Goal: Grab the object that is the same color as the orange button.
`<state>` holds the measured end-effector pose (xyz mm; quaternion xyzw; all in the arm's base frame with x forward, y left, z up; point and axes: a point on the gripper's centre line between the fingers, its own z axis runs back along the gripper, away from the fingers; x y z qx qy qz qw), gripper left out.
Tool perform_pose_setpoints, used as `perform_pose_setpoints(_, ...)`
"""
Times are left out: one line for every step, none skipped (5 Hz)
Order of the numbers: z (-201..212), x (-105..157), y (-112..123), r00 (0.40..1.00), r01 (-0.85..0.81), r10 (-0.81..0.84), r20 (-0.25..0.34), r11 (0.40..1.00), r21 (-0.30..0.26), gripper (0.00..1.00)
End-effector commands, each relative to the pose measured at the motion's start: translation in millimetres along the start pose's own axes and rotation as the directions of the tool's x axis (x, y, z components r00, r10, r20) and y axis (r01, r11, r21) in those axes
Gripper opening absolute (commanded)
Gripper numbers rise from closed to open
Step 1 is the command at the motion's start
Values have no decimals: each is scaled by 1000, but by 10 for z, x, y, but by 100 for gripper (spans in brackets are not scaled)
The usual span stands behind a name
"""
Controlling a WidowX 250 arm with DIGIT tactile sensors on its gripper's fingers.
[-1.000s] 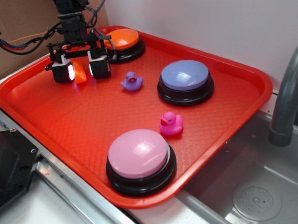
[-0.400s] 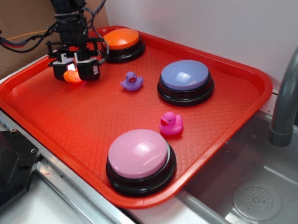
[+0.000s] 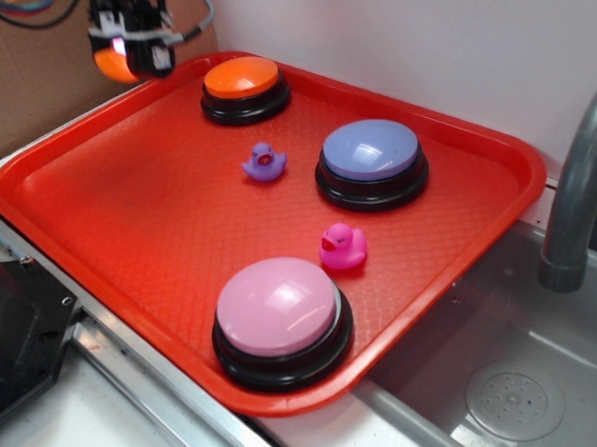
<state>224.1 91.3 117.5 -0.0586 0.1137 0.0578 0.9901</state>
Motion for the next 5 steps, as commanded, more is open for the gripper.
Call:
perform_pose_setpoints(883,-476,-131,981,60,-70,183,996,60,0)
perform_pose_setpoints(990,-601,-306,979,10,-31,203,994,105,0)
perform_pose_setpoints(1002,-651,-424,975,-43,22,222,995,91,0)
perform_pose_setpoints(977,-676,-393,975,-17,5,224,999,49,0)
perform_pose_setpoints(972,-651,-351,980,-35,24,196,998,55,0)
